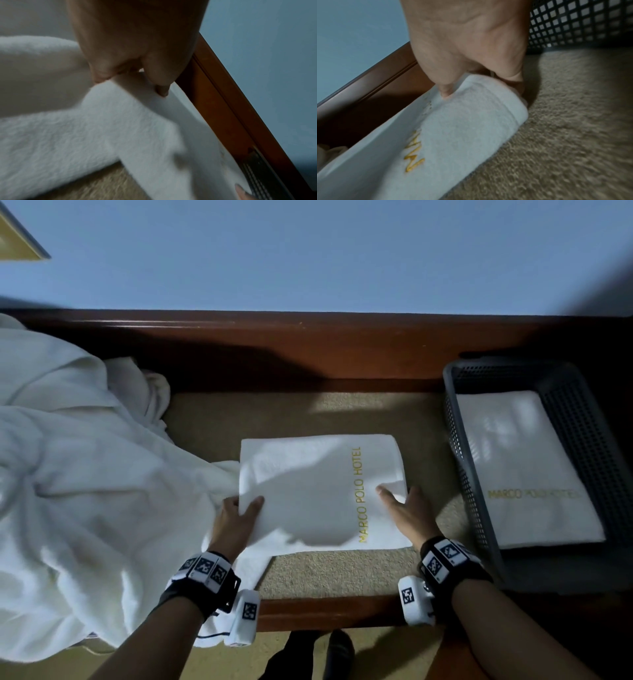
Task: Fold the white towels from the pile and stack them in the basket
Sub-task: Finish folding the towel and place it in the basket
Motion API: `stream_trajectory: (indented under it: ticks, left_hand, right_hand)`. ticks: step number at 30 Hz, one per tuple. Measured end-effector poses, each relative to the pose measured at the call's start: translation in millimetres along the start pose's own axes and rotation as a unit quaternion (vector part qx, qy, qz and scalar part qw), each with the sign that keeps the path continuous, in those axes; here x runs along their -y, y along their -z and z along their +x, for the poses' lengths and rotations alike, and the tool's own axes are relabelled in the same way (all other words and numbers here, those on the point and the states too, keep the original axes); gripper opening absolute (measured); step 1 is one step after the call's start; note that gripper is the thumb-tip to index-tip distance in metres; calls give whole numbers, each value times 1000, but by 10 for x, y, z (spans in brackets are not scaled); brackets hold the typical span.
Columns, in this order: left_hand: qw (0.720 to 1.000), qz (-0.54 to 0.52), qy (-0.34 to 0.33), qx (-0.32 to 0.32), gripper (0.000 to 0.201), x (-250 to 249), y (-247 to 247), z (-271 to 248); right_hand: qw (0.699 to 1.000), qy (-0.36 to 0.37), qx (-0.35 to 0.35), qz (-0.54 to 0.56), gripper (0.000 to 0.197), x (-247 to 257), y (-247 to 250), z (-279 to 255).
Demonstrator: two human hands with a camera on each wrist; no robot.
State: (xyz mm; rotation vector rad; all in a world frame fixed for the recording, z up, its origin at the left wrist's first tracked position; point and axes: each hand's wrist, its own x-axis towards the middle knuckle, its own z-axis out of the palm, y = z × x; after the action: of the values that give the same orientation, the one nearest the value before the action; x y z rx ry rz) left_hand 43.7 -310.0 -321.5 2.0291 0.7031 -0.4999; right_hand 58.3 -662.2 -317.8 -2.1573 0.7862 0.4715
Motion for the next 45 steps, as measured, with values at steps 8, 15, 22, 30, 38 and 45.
stream_trajectory:
  ticks: [8, 15, 22, 30, 38, 45]
  left_hand:
    - [982, -147, 57, 106, 69, -80, 68, -75]
    - [989, -119, -65, 52, 36, -293, 251, -474]
    - [982, -84, -162, 43, 37, -1161, 424, -827]
    - [926, 53, -346, 138, 32, -2999, -194, -865]
    - [829, 254, -416, 275, 19, -4499, -1542, -1222]
    - [773, 374, -465, 216, 61, -4890, -2884, -905]
  right_hand:
    - [989, -48, 105, 96, 98, -153, 62, 164]
    - [981, 45, 80, 169, 38, -144, 290, -503]
    - [972, 92, -52, 210, 35, 46, 933, -1091]
    - [908, 62, -233, 343, 19, -69, 1838, -1339]
    - [837, -46, -307, 451, 51, -556, 2216, -1087]
    - [860, -116, -229, 442, 45, -790, 2183, -533]
